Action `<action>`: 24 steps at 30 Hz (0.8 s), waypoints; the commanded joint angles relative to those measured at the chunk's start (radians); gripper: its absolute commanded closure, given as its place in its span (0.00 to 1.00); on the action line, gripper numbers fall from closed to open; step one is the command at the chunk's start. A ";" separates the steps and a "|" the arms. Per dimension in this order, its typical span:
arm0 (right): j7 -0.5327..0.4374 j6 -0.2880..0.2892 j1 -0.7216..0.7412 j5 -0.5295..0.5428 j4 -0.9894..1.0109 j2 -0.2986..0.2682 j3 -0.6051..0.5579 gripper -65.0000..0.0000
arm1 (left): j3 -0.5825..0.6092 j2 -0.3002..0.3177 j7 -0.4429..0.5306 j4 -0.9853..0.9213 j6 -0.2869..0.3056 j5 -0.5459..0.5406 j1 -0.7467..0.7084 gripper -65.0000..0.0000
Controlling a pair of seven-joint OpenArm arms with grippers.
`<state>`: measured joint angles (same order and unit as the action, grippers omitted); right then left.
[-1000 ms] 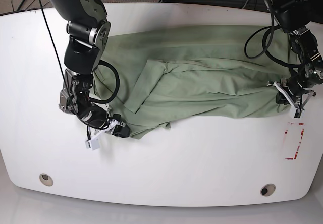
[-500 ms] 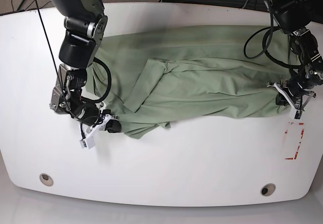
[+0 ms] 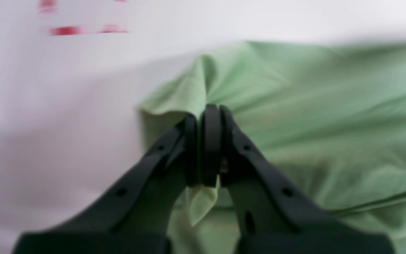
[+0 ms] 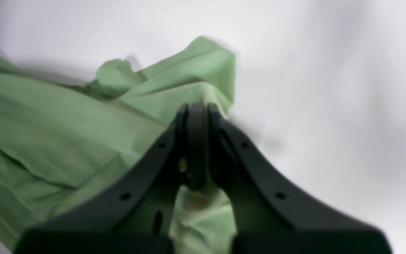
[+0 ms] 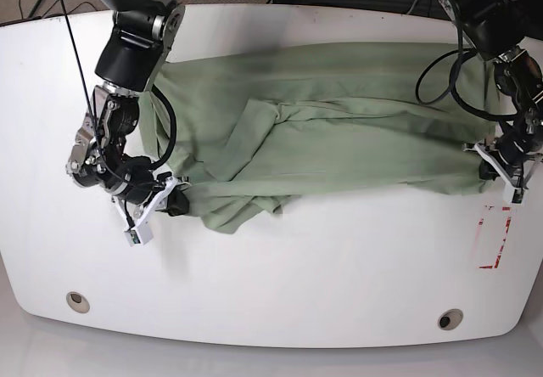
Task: Layout the t-shirt on the table in an organized manner, then fold the t-shirt properly
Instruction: 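Lay the folded hem down near the shirt's collar edge with both grippers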
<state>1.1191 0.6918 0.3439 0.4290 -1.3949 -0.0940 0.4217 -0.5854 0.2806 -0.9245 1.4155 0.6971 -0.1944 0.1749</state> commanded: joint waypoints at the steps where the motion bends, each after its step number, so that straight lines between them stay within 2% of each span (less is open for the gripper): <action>1: 0.002 0.006 0.008 0.023 -0.067 -0.008 0.001 1.00 | -0.003 0.016 0.014 0.041 0.001 -0.015 0.024 1.00; 6: 0.031 0.006 -0.029 0.028 -0.139 -0.006 0.001 1.00 | -0.006 0.016 0.014 0.080 0.001 -0.015 0.022 1.00; 18: 0.049 0.006 -0.139 0.126 -0.263 -0.014 0.015 1.00 | -0.009 0.018 0.009 0.153 0.001 -0.015 0.018 1.00; 24: 0.055 0.006 -0.191 0.179 -0.320 -0.016 0.026 1.00 | -0.032 0.019 -0.069 0.219 0.001 -0.015 0.018 1.00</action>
<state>1.1908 0.6922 0.1448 0.5701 -1.6699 -0.0978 0.4404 -0.5980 0.2752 -0.9939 1.5929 0.7006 -0.2028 0.1722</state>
